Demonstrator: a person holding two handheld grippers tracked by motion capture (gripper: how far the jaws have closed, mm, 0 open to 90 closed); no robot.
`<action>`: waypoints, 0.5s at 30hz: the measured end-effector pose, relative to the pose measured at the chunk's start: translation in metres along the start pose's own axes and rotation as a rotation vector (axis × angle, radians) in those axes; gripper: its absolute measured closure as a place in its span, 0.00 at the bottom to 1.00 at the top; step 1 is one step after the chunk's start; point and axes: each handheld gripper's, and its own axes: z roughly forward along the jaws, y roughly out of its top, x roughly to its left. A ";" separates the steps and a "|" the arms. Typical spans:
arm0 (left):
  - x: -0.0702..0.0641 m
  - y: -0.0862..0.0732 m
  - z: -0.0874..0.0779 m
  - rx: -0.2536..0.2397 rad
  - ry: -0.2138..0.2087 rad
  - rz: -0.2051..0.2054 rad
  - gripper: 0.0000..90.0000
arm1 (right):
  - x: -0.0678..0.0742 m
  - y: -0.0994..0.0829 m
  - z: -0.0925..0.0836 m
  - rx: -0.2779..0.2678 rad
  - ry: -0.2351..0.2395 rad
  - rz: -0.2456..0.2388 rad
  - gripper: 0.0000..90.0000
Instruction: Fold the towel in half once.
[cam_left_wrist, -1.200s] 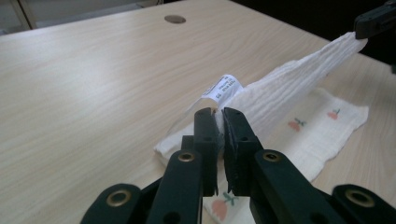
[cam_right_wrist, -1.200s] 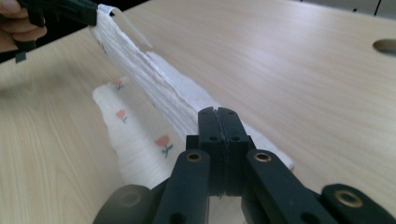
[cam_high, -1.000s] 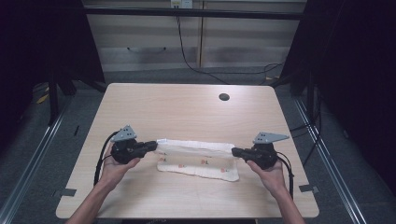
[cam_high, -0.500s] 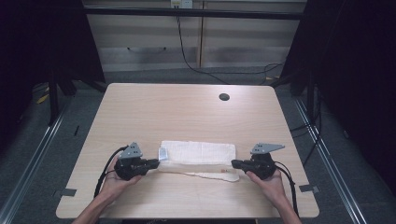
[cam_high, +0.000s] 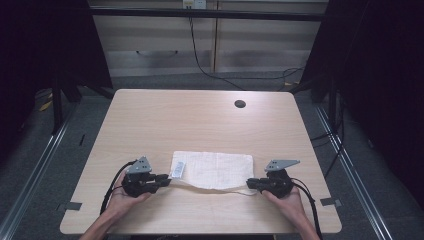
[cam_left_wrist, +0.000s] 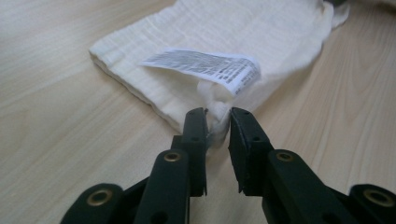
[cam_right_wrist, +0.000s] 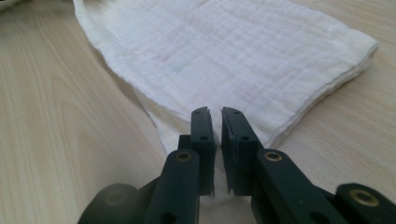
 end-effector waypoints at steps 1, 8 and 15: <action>0.002 0.000 -0.003 -0.017 0.008 -0.006 0.83 | 0.001 0.000 -0.001 -0.004 -0.002 -0.001 0.90; 0.017 0.005 -0.008 -0.056 0.063 -0.055 0.81 | -0.001 0.002 -0.002 -0.026 0.004 0.014 0.81; 0.018 0.013 0.011 -0.026 0.067 -0.051 0.81 | -0.003 0.010 -0.008 -0.070 -0.013 0.022 0.75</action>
